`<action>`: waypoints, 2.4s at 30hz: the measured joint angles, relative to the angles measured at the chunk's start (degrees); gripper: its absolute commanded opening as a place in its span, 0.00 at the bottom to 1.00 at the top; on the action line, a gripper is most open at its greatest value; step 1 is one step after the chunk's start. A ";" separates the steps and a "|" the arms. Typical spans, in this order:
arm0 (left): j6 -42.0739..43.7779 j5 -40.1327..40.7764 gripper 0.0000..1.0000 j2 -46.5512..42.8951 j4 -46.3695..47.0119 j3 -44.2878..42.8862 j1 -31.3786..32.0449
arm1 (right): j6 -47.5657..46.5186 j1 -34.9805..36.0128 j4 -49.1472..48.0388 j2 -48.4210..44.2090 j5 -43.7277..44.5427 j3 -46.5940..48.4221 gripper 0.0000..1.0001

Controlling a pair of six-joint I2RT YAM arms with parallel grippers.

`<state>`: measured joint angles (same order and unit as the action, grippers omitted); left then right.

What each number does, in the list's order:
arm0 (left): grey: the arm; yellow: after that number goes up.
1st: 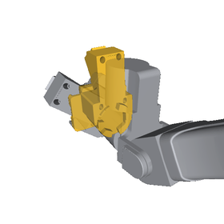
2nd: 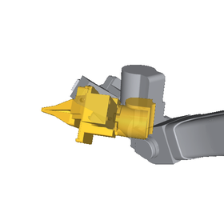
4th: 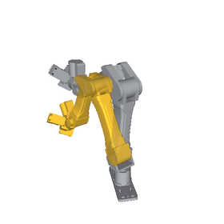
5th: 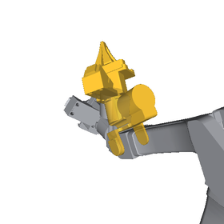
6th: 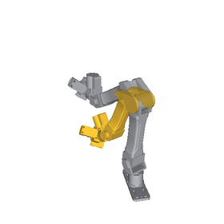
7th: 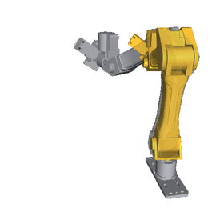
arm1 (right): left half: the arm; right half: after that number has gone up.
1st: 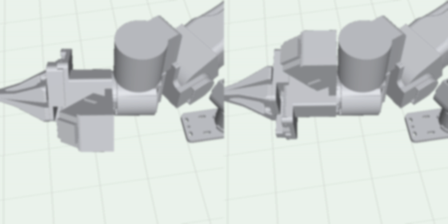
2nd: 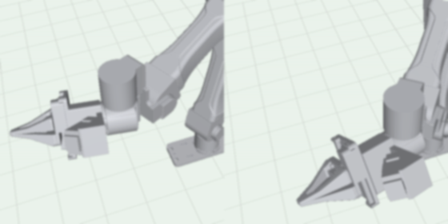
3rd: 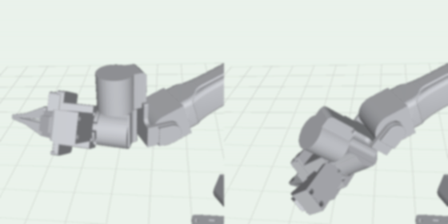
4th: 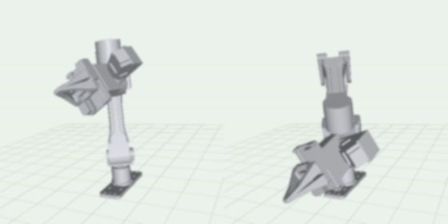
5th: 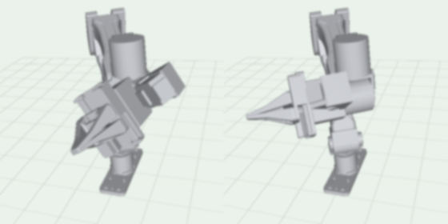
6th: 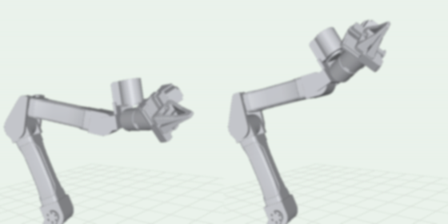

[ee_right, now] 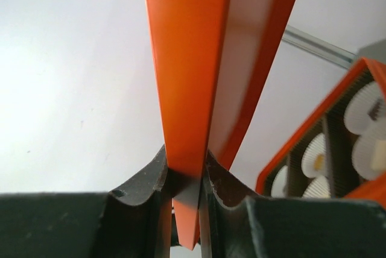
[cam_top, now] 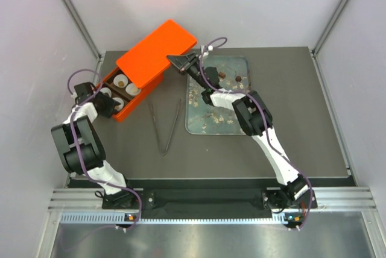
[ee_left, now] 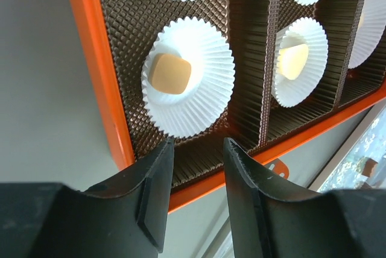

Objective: Pack the chocolate

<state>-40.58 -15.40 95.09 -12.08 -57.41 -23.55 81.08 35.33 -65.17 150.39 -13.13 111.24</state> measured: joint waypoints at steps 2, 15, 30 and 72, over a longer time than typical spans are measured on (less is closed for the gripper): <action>0.04 0.83 0.44 -0.76 -0.31 0.35 0.11 | -0.11 -0.20 -0.94 -1.73 -0.48 -0.57 0.00; 12.09 0.68 0.45 -0.76 -4.28 -3.76 4.37 | -0.52 -2.25 -5.49 -9.20 -2.84 -9.60 0.00; 34.29 -3.30 0.47 7.17 -4.63 -16.74 13.05 | -0.15 -9.81 -5.35 -20.00 -5.60 -25.07 0.00; 40.37 -3.26 0.31 6.91 -6.23 -12.20 21.42 | 1.49 -15.28 -5.53 -31.45 -6.99 -38.18 0.00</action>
<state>-0.21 -18.65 102.00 -18.31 -69.60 -2.13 82.56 20.05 -70.70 118.93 -20.12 73.06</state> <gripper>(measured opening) 0.309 0.169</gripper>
